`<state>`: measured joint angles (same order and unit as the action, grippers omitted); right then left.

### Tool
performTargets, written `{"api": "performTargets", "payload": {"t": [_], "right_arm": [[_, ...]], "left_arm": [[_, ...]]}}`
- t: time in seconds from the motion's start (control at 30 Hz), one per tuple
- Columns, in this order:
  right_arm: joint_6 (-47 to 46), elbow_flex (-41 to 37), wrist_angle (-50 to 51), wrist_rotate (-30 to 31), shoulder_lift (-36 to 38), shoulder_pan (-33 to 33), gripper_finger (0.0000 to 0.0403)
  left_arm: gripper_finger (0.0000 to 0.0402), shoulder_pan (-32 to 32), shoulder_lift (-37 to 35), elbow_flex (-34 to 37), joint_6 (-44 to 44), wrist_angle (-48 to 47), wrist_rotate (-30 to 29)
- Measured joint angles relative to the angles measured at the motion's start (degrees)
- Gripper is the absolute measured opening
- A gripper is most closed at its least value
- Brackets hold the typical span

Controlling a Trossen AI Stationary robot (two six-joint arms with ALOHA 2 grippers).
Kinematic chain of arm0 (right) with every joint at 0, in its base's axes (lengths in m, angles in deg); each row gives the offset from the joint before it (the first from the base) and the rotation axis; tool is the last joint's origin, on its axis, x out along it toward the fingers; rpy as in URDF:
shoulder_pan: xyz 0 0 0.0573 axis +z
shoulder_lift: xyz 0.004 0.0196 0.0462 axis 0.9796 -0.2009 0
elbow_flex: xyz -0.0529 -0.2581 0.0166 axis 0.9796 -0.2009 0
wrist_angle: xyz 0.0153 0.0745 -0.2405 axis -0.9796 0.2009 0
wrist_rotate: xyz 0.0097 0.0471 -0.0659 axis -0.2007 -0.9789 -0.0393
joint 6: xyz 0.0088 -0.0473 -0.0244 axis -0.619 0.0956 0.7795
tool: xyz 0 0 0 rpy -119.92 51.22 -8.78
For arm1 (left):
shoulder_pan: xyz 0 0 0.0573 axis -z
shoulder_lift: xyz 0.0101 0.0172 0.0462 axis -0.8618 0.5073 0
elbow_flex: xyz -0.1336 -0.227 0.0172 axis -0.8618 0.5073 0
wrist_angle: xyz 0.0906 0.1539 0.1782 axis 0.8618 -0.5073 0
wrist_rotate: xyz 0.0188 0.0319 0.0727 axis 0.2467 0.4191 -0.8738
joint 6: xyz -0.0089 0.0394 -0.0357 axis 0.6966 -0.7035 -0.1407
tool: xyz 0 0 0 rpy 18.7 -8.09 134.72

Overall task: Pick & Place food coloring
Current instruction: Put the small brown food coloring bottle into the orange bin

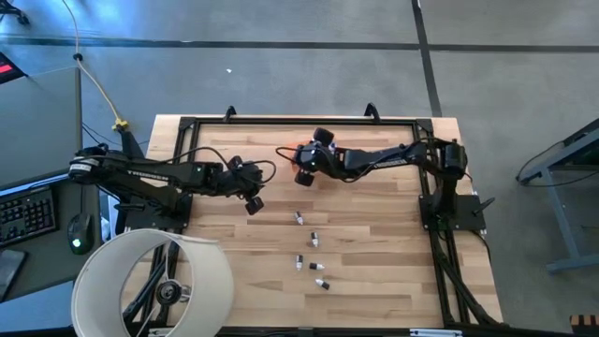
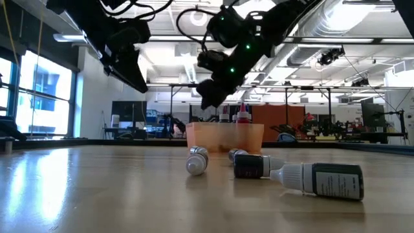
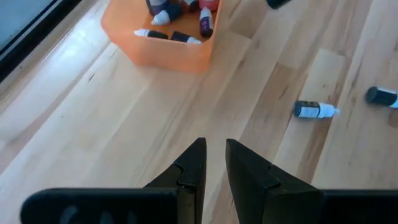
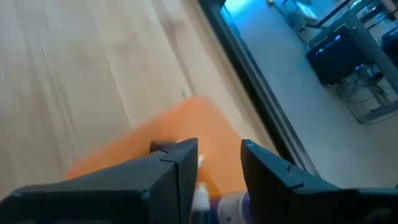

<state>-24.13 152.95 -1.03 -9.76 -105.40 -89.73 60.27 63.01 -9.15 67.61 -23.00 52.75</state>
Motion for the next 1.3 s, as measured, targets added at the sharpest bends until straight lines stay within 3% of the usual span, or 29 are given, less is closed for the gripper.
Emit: {"api": "performTargets", "payload": {"t": [0.13, 0.23, 0.37, 0.47, 0.57, 0.77, 0.87, 1.03, 1.13, 1.3], "right_arm": [[2.7, 1.9, 2.8, -0.1, 0.2, 0.2, 0.0133], [3.9, 4.7, 6.0, 0.4, 1.5, 1.5, 0.0144], [4.7, 8.8, 16.9, -0.6, 4.4, 3.7, 0.0153], [4.6, 11.7, 28.1, -6.2, 7.2, 5.1, 0.0155], [4.2, 13.4, 35.9, -9.8, 10.6, 5.9, 0.0153], [-0.9, 13.4, 45.0, -10.1, 18.7, 6.3, 0.0143], [-3.6, 10.5, 45.4, -10.4, 23.0, 6.3, 0.014], [-6.4, 0.0, 41.3, -13.3, 29.9, 6.2, 0.0142], [-6.9, -9.0, 30.8, -13.4, 33.8, 6.2, 0.0141], [-5.7, -22.5, 11.9, -13.3, 38.2, 6.2, 0.0141]], "left_arm": [[0.006, 0.0, 2.4, 0.0, -0.6, 1.5, 0.9], [0.006, 0.1, 4.1, 0.0, -4.5, 4.4, 5.0], [0.006, 0.5, 9.3, 0.0, -10.9, 11.7, 11.4], [0.0064, 0.4, 12.9, 0.0, -14.7, 16.4, 16.0], [0.0076, 0.3, 16.8, 0.0, -17.4, 20.9, 18.4], [0.0128, 0.3, 22.2, -2.5, -20.4, 25.5, 20.3], [0.0154, 0.3, 25.1, -4.9, -27.4, 25.5, 21.6], [0.0177, 0.3, 30.5, -8.0, -36.5, 25.5, 30.1], [0.0178, 0.4, 33.2, -9.0, -41.4, 25.3, 32.0], [0.0178, -2.2, 33.6, -9.6, -45.7, 25.1, 28.8]]}}
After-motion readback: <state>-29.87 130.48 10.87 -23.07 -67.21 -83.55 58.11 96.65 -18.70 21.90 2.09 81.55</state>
